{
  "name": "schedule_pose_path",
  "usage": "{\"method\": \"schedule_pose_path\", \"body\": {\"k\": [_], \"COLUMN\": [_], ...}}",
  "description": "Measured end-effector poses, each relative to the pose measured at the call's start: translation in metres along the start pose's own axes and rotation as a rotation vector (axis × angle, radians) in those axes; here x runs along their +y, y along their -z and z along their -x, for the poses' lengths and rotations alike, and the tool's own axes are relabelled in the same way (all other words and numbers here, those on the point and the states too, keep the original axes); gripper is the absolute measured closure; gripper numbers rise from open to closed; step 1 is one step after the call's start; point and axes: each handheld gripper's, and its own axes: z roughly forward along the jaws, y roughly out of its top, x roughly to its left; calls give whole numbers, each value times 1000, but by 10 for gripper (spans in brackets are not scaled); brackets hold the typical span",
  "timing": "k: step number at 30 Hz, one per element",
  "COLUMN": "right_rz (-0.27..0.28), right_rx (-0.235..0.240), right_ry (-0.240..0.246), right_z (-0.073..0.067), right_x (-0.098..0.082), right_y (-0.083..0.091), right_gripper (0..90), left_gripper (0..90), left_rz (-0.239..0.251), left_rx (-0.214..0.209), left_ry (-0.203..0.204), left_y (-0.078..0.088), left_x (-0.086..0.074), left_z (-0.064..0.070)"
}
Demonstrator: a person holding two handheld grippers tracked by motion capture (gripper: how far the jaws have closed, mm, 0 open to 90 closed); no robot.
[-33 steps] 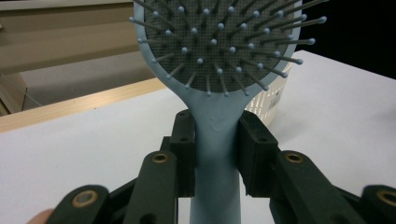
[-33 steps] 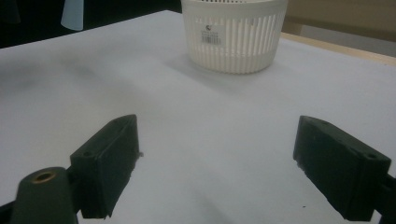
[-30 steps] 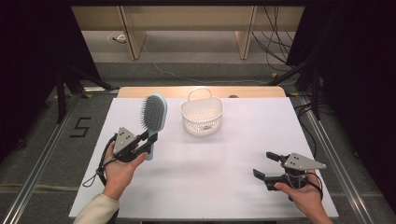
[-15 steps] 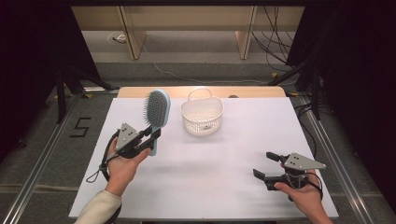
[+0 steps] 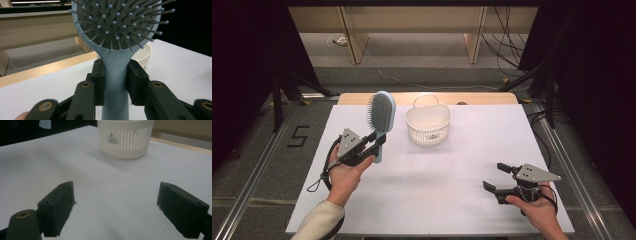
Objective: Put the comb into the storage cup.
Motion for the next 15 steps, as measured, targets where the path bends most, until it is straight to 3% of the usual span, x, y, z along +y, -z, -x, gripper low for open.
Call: {"method": "schedule_pose_path", "body": {"k": [15], "right_rz": [3], "right_rx": [4], "right_ry": [-3], "right_z": [0], "right_x": [0], "right_y": [0], "right_gripper": [154], "left_gripper": [697], "left_rz": [24], "left_rx": [-20], "left_ry": [-10], "left_y": [-9], "left_x": [7], "left_z": [2]}}
